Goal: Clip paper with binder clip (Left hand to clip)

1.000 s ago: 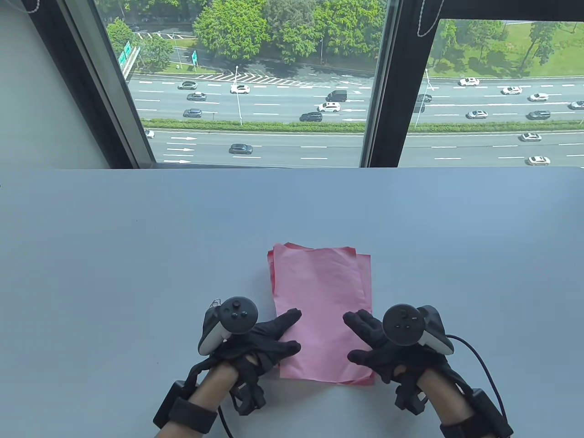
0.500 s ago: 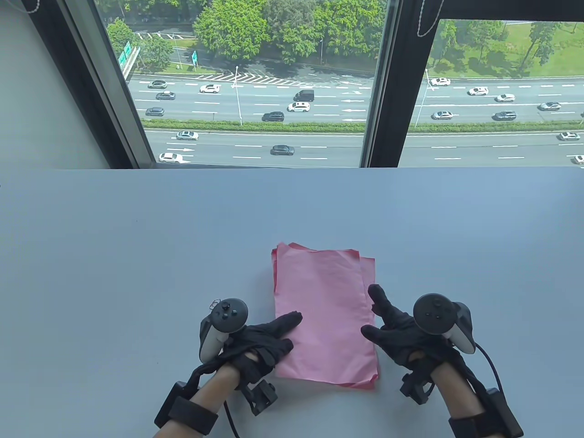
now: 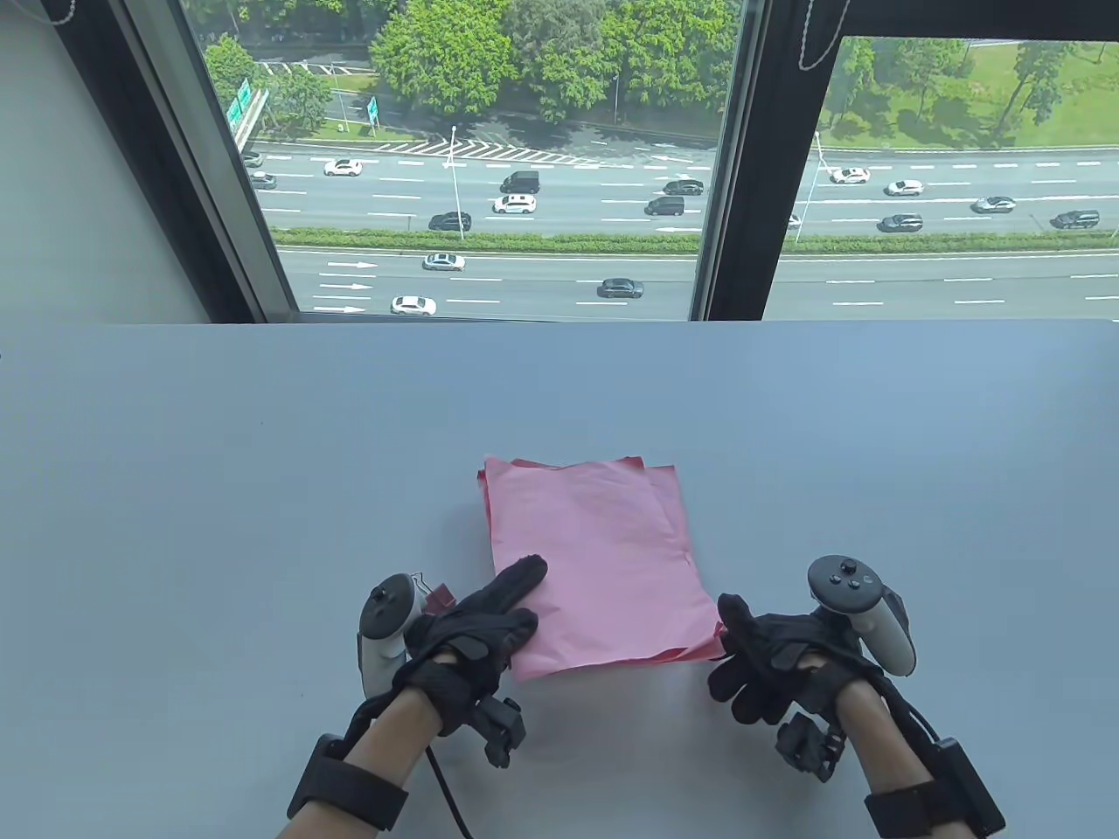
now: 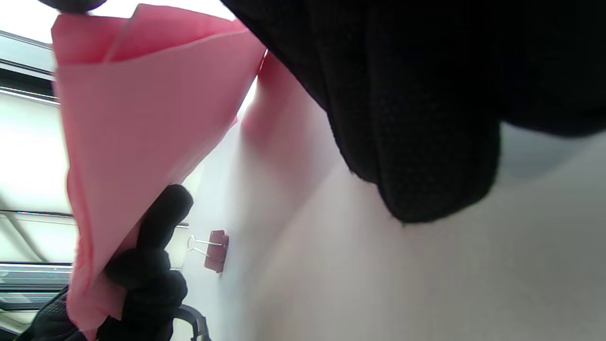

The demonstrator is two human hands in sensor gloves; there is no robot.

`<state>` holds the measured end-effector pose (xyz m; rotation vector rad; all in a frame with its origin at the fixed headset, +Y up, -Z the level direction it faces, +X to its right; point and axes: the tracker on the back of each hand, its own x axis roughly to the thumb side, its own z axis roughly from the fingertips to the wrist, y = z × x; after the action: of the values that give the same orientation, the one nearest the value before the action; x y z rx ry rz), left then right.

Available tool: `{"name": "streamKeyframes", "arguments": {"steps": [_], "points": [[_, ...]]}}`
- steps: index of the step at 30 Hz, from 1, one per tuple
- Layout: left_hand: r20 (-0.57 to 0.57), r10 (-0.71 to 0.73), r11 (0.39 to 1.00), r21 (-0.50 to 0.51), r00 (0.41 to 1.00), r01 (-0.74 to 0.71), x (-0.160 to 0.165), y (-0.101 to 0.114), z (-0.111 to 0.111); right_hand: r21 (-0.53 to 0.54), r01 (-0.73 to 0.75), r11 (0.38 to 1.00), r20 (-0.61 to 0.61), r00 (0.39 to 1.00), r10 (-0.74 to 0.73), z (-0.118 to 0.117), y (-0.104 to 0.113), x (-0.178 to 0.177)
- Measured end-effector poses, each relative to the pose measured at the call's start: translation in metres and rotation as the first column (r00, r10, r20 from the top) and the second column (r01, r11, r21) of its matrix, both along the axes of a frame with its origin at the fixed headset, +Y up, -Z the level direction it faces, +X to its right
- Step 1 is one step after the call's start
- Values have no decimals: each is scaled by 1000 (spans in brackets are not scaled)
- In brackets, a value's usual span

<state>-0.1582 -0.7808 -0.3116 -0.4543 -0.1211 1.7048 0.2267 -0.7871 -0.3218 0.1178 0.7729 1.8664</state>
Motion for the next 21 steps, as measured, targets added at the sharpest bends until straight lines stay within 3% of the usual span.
{"name": "streamKeyframes", "arguments": {"steps": [7,14,17,21], "points": [[73,97,994,34,993,-100,6,6,1,7,272,962,75,960,-271,1,0,-6],[283,80,994,55,956,-100,14,8,2,79,443,893,200,870,-450,1,1,-2],[362,66,991,85,930,-103,17,11,2,100,459,883,224,854,-470,1,4,0],[408,-59,990,141,911,1,18,12,2,121,433,893,204,870,-449,0,10,3]]}}
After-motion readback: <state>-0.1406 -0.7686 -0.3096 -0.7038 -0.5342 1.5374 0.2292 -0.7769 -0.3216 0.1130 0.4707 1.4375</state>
